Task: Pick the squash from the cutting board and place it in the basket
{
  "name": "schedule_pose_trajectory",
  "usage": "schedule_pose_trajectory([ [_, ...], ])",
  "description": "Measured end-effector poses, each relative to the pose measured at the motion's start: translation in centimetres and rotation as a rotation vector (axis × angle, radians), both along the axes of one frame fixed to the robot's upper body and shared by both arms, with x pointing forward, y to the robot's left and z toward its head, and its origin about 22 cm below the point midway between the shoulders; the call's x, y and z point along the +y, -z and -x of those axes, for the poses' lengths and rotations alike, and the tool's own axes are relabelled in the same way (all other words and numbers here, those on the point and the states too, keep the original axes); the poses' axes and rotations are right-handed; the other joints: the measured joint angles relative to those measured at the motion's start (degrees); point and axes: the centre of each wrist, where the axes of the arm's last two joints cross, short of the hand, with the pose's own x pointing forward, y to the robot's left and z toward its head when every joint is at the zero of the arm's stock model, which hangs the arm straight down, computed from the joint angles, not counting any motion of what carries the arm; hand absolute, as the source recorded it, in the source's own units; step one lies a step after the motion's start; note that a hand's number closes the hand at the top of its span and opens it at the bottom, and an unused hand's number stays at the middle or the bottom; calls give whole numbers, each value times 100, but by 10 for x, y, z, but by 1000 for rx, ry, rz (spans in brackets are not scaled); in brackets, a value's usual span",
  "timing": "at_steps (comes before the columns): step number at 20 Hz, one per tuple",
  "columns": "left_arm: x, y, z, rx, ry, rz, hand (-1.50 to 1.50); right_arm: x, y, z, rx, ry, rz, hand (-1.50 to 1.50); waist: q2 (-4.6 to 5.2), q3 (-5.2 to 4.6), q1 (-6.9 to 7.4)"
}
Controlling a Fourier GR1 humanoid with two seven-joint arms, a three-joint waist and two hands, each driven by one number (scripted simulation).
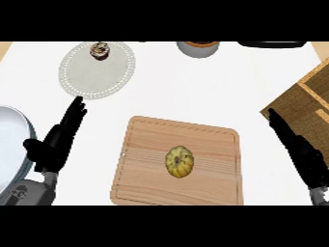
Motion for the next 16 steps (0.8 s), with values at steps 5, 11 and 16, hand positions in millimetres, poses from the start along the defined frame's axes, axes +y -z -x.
schedule_pose_trajectory([
  [5, 11, -10, -12, 41, -54, -86, 0, 29, -6, -21, -84, -74, -121, 150, -118, 82, 12],
  [11, 15, -22, -24, 112, -65, -151, 0, 127, -23, -26, -445, -362, -236, -150, -170, 116, 107],
  [16, 15, -27, -28, 151, -87, -166, 0, 195, -21, -8, -616, -294, -89, -150, -225, 96, 0],
])
